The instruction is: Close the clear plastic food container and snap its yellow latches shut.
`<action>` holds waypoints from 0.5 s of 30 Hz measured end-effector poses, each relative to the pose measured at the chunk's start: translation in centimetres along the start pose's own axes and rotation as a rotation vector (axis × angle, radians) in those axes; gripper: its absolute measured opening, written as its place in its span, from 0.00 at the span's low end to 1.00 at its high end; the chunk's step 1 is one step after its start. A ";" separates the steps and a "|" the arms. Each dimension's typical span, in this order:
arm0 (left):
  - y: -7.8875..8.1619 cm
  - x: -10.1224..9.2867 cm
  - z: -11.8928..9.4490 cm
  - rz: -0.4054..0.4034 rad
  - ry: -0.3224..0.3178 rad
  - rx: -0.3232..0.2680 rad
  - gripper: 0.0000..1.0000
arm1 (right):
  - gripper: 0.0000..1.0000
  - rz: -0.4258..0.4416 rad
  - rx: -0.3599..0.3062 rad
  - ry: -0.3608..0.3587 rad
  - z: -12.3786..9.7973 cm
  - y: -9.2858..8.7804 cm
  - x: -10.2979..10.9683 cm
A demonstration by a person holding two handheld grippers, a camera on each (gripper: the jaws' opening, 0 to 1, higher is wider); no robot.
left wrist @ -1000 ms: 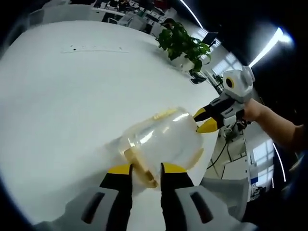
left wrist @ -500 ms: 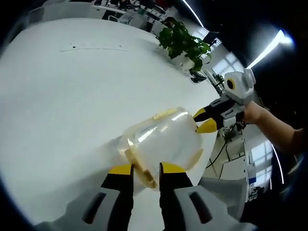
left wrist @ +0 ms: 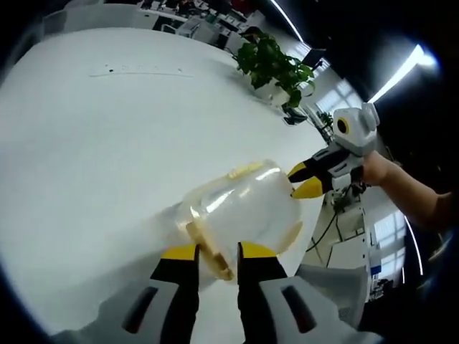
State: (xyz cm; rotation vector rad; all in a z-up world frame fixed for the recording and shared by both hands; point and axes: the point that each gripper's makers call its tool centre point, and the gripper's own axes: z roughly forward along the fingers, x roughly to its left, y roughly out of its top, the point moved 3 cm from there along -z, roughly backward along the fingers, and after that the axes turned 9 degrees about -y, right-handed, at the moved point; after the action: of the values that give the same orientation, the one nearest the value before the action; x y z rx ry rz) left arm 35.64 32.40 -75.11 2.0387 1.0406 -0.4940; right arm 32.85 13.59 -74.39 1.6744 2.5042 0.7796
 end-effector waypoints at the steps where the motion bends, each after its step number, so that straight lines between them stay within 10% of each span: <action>1: 0.0 0.0 0.0 -0.001 0.000 0.002 0.16 | 0.19 0.001 0.001 0.000 0.0 0.0 0.0; 15: 0.0 0.2 -0.1 -0.022 -0.005 -0.009 0.16 | 0.16 0.061 0.002 0.006 -0.1 -0.3 0.1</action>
State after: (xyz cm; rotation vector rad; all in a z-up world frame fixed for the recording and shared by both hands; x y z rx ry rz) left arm 35.70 32.53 -75.20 2.0194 1.0615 -0.5043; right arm 32.53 13.59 -74.42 1.7595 2.4687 0.7883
